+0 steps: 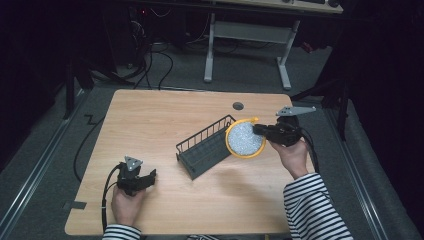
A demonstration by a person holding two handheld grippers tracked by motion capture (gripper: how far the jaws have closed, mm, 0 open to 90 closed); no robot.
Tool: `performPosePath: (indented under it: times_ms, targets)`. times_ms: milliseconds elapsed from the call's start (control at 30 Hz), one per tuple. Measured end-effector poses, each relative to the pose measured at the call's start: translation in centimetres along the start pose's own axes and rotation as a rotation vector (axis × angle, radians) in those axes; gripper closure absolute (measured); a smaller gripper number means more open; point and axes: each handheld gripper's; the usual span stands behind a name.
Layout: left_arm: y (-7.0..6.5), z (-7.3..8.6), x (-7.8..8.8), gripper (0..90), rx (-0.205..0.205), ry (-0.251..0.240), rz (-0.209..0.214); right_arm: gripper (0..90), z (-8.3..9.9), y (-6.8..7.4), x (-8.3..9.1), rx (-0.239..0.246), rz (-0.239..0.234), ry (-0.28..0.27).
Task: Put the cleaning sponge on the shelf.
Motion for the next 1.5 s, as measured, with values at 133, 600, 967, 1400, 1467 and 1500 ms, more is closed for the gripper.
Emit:
performPosePath:
  times_ms: [133, 600, 967, 1400, 1467, 1500]
  targets:
    - [0.0, 0.0, 0.0, 29.2, -0.001, 0.000, 0.001, 83.4, -1.1, 0.6, -0.9, 0.009, -0.010, -0.002]
    - [0.0, 0.0, 0.0, 29.1, -0.003, 0.001, 0.003, 83.2, -4.2, 2.1, -5.0, 0.018, -0.019, 0.018]
    - [0.0, 0.0, 0.0, 28.9, -0.001, -0.002, 0.002, 83.2, -5.0, 2.4, -8.3, -0.005, -0.014, 0.042]
    - [0.0, 0.0, 0.0, 28.6, -0.001, -0.003, 0.007, 83.0, -4.9, 2.6, -11.3, -0.002, 0.013, 0.086]
    - [0.0, 0.0, 0.0, 28.6, -0.001, -0.003, 0.006, 83.0, -4.8, 2.5, -11.6, -0.002, 0.014, 0.092]
    - [0.0, 0.0, 0.0, 28.6, -0.001, -0.003, 0.006, 82.9, -4.7, 2.6, -11.7, -0.006, 0.016, 0.093]
Point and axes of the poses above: each handheld gripper's, and its own axes: x roughly backward along the jaws, z roughly out of its underside, y roughly to its left, and after that the axes turned 8 degrees about -x, right-handed
